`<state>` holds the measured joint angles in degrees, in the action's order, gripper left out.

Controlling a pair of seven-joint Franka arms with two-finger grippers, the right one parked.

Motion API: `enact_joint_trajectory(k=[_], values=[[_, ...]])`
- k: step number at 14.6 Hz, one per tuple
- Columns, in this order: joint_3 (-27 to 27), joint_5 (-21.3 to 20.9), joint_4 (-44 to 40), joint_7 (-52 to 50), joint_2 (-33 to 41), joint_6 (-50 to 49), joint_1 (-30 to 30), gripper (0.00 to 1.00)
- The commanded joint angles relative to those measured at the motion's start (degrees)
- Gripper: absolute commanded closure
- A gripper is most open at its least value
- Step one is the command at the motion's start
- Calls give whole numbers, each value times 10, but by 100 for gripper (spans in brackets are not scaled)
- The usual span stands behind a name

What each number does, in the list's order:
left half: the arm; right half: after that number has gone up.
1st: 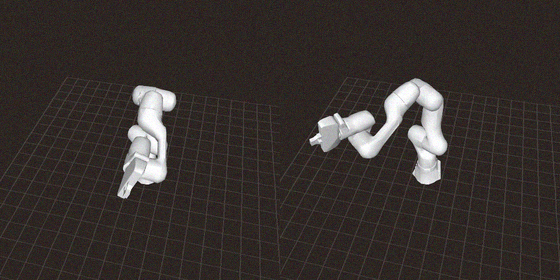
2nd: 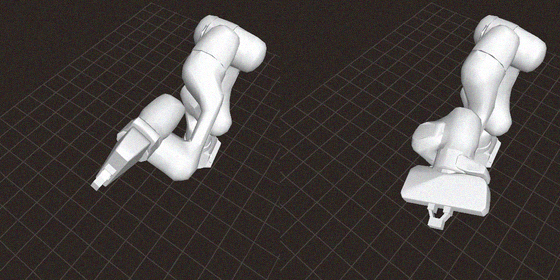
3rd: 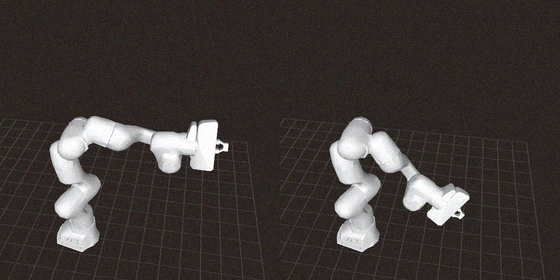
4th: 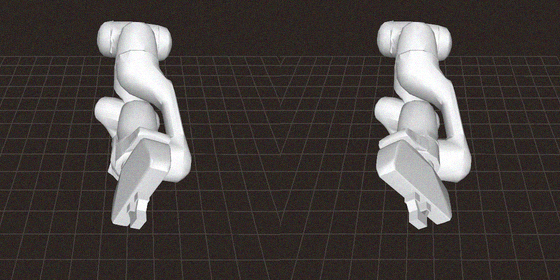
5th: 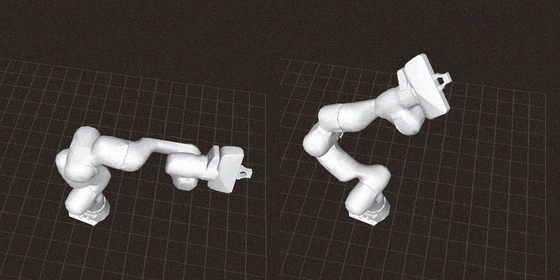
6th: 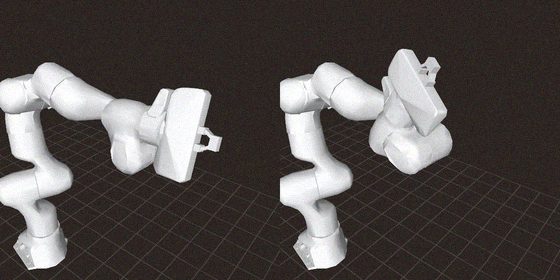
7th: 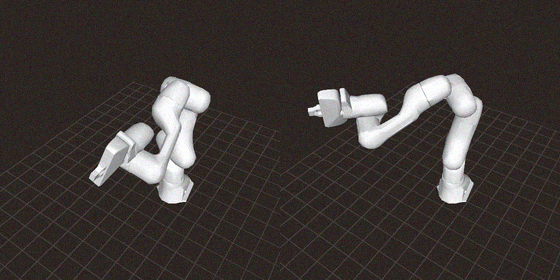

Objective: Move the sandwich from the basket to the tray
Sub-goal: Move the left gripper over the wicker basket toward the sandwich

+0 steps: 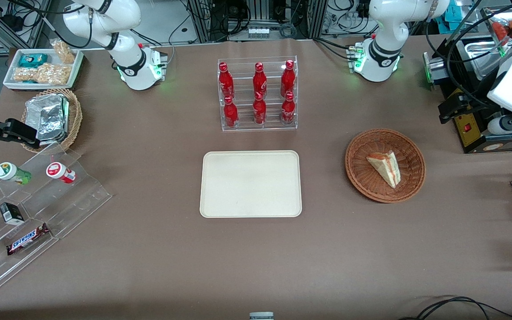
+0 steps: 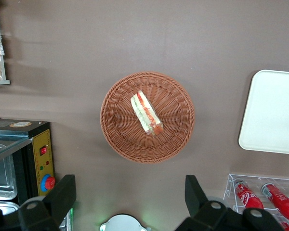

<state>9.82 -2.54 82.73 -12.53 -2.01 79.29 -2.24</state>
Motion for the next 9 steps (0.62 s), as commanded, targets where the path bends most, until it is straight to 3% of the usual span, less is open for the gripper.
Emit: enact_joint_trajectory(k=[1,5,7,9], values=[[-1,-2,13,-7,10,-3,4,0],[-1,-4,16,-21,-20,-12,3,0],[-1,-3,54,-74,-35,5,2,0],[-1,-2,136,-157,-36,102,3,0]])
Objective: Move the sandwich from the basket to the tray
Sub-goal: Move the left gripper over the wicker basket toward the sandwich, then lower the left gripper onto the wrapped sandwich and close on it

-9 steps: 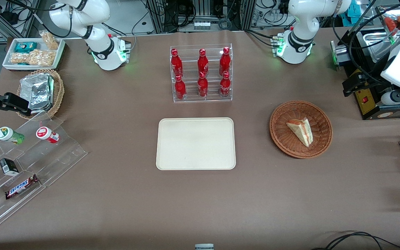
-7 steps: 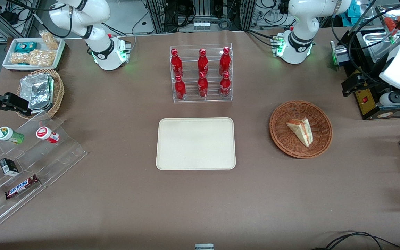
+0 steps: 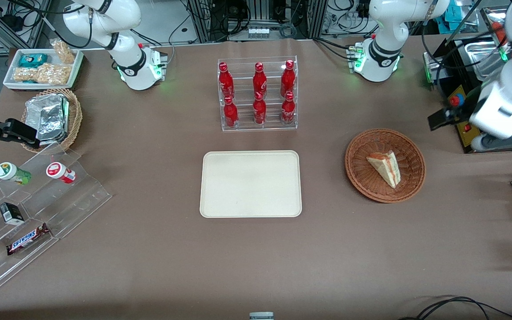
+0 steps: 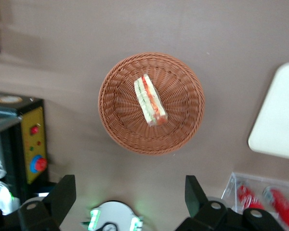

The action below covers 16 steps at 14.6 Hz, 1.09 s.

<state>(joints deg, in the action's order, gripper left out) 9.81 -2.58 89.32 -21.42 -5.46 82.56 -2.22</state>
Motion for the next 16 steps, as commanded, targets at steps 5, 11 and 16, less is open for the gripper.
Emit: enact_joint_trajectory(k=[5,11,16], values=[[-2,7,277,-188,8,275,1,0],[-1,7,407,-268,2,428,1,0],[-1,7,412,-275,-23,437,2,0]])
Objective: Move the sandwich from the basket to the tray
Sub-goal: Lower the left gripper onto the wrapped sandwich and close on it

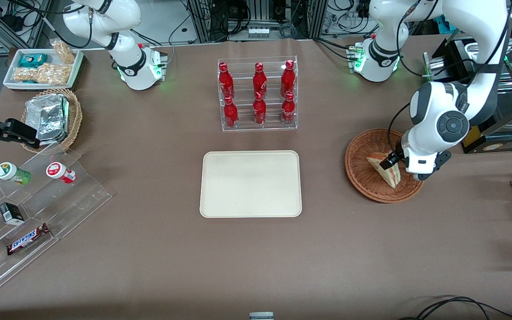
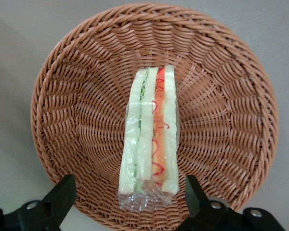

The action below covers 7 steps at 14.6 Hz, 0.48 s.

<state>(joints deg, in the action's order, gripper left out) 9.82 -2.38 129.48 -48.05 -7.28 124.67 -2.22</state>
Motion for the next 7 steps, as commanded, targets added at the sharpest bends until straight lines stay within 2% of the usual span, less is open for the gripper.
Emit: enact_joint_trajectory(k=[1,4,5,6,7], values=[[-1,6,9,-9,-17,25,3,0],[-1,5,10,-9,-47,70,3,0],[-1,7,9,-16,-49,73,3,12],[-1,7,7,-42,-49,71,2,46],[-1,7,7,-49,-49,68,2,75]])
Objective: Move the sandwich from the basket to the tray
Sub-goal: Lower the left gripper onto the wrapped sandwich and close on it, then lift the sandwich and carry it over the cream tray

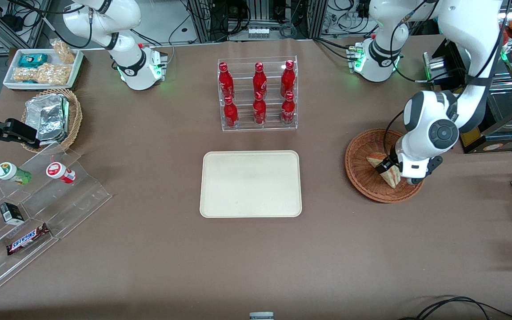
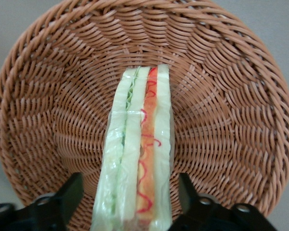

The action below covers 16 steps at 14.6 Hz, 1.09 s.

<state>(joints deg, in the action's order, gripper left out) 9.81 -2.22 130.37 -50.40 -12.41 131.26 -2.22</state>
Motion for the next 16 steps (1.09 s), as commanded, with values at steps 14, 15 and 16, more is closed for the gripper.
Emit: enact_joint_trajectory(k=[14,15,16], values=[[50,-20,-309,58,-91,-210,237,93],[50,-14,-347,51,-125,-208,265,92],[50,-14,-379,43,-157,-208,288,92]])
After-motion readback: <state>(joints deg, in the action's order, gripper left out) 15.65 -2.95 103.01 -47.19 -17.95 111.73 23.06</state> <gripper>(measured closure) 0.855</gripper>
